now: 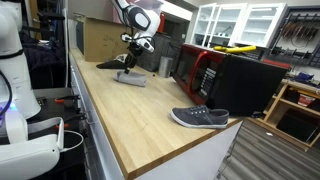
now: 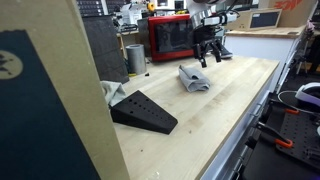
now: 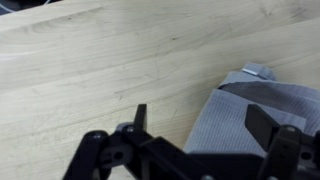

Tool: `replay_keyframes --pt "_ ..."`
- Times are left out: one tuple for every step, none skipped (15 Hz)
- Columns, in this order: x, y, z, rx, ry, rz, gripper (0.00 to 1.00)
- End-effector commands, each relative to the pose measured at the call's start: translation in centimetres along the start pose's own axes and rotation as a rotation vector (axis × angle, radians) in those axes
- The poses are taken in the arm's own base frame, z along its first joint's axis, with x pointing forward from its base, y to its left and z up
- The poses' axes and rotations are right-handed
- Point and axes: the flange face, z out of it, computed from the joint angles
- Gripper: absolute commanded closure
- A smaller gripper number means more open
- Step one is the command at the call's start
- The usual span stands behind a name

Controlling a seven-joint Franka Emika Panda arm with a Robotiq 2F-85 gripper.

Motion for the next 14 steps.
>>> replay_keyframes --pt "0.3 -1.4 -0.3 -0.125 0.085 -0.135 0.0" --pt "0.6 -2.0 -0.2 -0.148 0.114 -0.164 0.0" --pt "0.9 -2.7 -0.1 -0.162 0.141 -0.19 0.0" --pt "1.2 -3.3 0.0 -0.17 0.168 -0.206 0.0" --pt "1.6 -4.0 0.3 -0.168 0.197 -0.222 0.0" --pt "2.0 -4.5 0.4 -0.16 0.223 -0.231 0.0" --pt "2.5 -5.0 0.7 -0.14 0.247 -0.233 0.0" --pt "2.9 -5.3 1.0 -0.124 0.268 -0.236 0.0" --pt "3.3 -5.7 1.4 -0.105 0.292 -0.235 0.0" --pt "3.7 -5.8 1.7 -0.09 0.317 -0.236 0.0" --pt "4.1 -5.9 1.9 -0.073 0.341 -0.235 0.0" --pt "4.4 -6.0 2.1 -0.059 0.359 -0.235 0.0" --pt "4.7 -6.1 2.2 -0.045 0.377 -0.234 0.0" --pt "4.9 -6.2 2.4 -0.033 0.391 -0.234 0.0"
